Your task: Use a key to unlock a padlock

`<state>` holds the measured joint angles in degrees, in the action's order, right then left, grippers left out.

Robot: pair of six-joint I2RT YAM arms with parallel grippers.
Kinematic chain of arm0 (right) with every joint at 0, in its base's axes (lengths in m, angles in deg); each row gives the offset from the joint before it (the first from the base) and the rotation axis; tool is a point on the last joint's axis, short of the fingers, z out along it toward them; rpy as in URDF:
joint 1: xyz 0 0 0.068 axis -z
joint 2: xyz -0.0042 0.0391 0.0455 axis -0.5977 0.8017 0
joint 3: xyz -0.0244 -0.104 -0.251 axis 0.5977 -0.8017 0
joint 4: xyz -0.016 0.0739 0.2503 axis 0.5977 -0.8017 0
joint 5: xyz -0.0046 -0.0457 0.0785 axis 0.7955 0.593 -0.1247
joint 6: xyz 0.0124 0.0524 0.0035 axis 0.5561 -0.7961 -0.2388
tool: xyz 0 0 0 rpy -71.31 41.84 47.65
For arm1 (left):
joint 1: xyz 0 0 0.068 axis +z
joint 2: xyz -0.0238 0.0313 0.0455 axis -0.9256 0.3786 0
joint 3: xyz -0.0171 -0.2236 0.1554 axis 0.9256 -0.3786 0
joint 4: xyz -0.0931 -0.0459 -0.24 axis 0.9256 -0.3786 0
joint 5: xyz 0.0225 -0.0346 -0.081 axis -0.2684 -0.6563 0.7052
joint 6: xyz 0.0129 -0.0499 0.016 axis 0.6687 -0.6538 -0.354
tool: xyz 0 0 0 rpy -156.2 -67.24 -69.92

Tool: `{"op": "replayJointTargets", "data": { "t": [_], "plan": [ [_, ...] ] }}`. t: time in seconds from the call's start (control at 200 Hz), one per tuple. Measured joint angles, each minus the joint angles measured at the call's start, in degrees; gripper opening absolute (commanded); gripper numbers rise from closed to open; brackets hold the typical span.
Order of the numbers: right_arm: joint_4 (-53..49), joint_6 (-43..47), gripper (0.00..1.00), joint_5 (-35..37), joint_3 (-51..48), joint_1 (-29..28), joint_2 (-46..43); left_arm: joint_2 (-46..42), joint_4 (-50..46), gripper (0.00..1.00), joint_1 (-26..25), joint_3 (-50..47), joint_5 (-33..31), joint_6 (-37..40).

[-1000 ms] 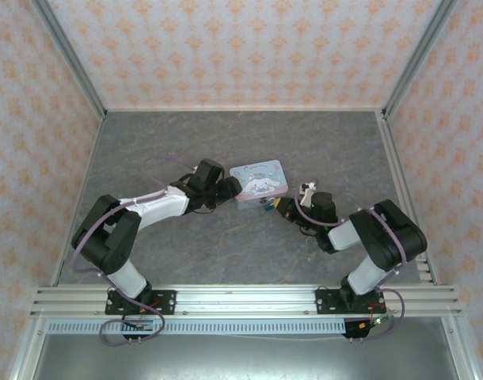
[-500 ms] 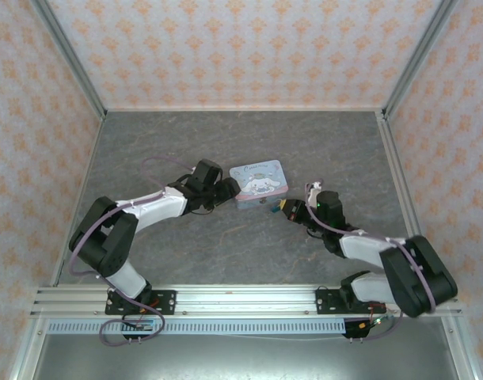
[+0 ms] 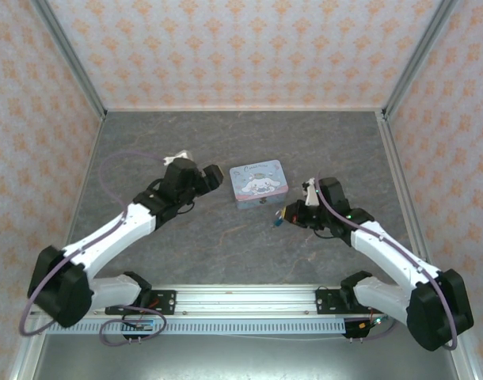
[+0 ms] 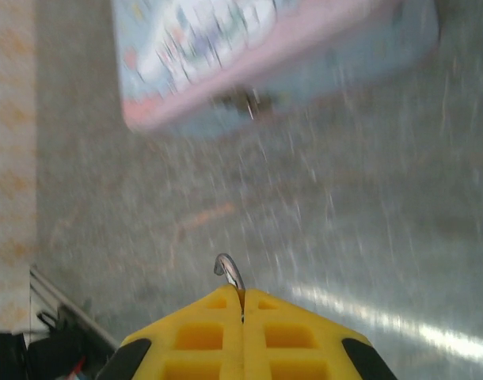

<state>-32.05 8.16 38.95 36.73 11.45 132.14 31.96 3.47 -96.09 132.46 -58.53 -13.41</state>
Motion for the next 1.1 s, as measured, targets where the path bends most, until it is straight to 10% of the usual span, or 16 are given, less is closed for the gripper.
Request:
{"op": "replayJointTargets", "data": {
  "t": [0.455, 0.916, 1.101],
  "plan": [
    [-3.85, -7.63, 0.08, 3.96, -0.20, -8.83, 13.53, -13.60, -5.68, 0.93, 0.00, -6.82, -11.10, 4.46],
    [-0.83, -4.76, 0.44, 13.84, 1.95, -3.82, 8.20, -17.22, -11.19, 0.96, 0.37, -6.80, -17.33, 10.03],
    [-1.99, 2.54, 0.78, 24.79, 2.71, 0.42, -4.22, -20.02, -11.89, 0.97, 0.72, -6.82, -24.92, 13.73]
  ]
}}
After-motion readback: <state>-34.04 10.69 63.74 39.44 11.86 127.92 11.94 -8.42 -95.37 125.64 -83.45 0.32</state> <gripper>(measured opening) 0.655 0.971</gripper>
